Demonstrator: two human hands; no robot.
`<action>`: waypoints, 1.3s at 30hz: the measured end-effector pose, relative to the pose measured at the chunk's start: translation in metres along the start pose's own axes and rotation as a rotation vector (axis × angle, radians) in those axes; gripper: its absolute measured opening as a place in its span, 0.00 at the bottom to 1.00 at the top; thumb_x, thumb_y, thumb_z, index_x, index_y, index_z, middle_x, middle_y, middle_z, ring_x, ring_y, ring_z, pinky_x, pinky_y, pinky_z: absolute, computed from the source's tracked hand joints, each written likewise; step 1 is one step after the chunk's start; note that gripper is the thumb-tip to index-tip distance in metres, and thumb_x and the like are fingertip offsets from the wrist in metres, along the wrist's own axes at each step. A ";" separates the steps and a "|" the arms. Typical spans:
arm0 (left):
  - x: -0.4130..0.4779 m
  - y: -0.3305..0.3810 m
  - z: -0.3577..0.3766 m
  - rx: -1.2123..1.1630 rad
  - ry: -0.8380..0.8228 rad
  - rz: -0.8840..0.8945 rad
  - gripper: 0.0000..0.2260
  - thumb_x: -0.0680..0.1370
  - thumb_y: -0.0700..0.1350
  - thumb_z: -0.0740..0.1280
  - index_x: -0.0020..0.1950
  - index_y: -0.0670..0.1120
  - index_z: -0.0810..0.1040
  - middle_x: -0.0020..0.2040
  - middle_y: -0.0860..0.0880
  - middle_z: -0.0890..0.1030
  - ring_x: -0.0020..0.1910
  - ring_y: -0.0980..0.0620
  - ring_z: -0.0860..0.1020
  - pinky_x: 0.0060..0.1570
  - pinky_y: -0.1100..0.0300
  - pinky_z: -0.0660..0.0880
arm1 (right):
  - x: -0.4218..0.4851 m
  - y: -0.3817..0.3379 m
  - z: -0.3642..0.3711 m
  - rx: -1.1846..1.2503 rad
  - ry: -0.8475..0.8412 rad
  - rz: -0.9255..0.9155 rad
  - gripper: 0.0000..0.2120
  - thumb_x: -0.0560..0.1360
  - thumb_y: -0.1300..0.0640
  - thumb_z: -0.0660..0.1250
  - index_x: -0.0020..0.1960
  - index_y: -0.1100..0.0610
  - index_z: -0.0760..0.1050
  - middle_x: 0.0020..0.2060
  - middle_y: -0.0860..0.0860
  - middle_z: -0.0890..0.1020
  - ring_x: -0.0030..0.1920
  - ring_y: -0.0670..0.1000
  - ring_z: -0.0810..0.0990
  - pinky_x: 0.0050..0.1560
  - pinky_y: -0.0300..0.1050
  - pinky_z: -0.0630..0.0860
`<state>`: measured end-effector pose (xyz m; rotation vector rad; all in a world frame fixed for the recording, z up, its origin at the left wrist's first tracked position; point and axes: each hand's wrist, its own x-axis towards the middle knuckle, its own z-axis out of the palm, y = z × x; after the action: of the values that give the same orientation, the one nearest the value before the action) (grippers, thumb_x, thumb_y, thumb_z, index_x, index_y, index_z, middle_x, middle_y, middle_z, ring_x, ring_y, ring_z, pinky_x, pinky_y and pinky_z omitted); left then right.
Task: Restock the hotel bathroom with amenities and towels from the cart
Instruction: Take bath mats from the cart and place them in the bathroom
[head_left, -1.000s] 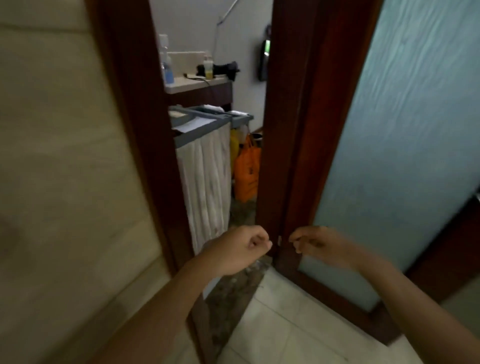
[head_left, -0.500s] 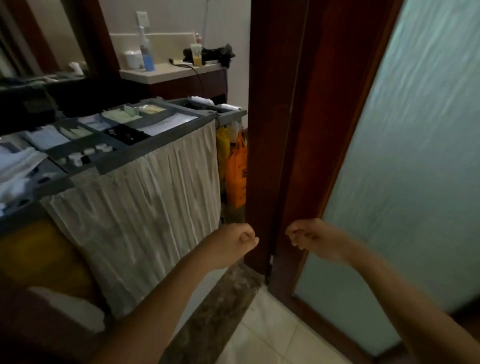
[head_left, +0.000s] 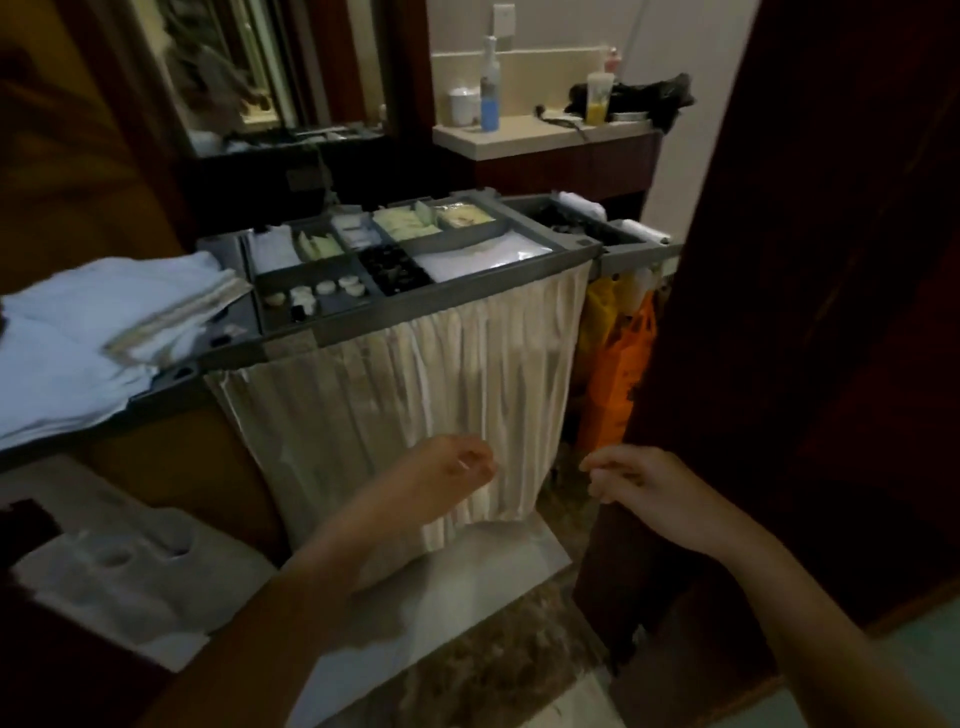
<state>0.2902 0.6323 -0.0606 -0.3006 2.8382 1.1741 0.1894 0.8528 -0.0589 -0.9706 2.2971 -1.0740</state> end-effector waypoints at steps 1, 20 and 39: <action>0.010 -0.006 -0.010 0.006 0.009 -0.013 0.11 0.80 0.46 0.60 0.59 0.43 0.76 0.50 0.51 0.77 0.49 0.53 0.76 0.46 0.63 0.71 | 0.018 0.001 0.001 0.004 -0.018 0.001 0.08 0.78 0.55 0.61 0.48 0.42 0.75 0.43 0.43 0.81 0.45 0.36 0.79 0.48 0.33 0.75; 0.139 -0.166 -0.241 -0.061 0.432 -0.276 0.10 0.80 0.50 0.60 0.61 0.54 0.72 0.49 0.58 0.76 0.49 0.58 0.77 0.42 0.69 0.72 | 0.387 -0.105 0.045 -0.090 -0.273 -0.332 0.08 0.78 0.55 0.63 0.46 0.42 0.75 0.41 0.43 0.82 0.45 0.42 0.80 0.52 0.44 0.76; 0.121 -0.300 -0.326 -0.098 1.168 -0.926 0.15 0.79 0.45 0.63 0.65 0.46 0.72 0.68 0.45 0.68 0.66 0.50 0.67 0.58 0.65 0.61 | 0.631 -0.222 0.197 0.049 -0.624 -0.618 0.10 0.78 0.57 0.61 0.43 0.43 0.75 0.44 0.48 0.81 0.47 0.48 0.79 0.51 0.45 0.77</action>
<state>0.2389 0.1758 -0.0532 -2.6312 2.5096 1.0195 -0.0167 0.1866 -0.0554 -1.7629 1.4892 -0.8542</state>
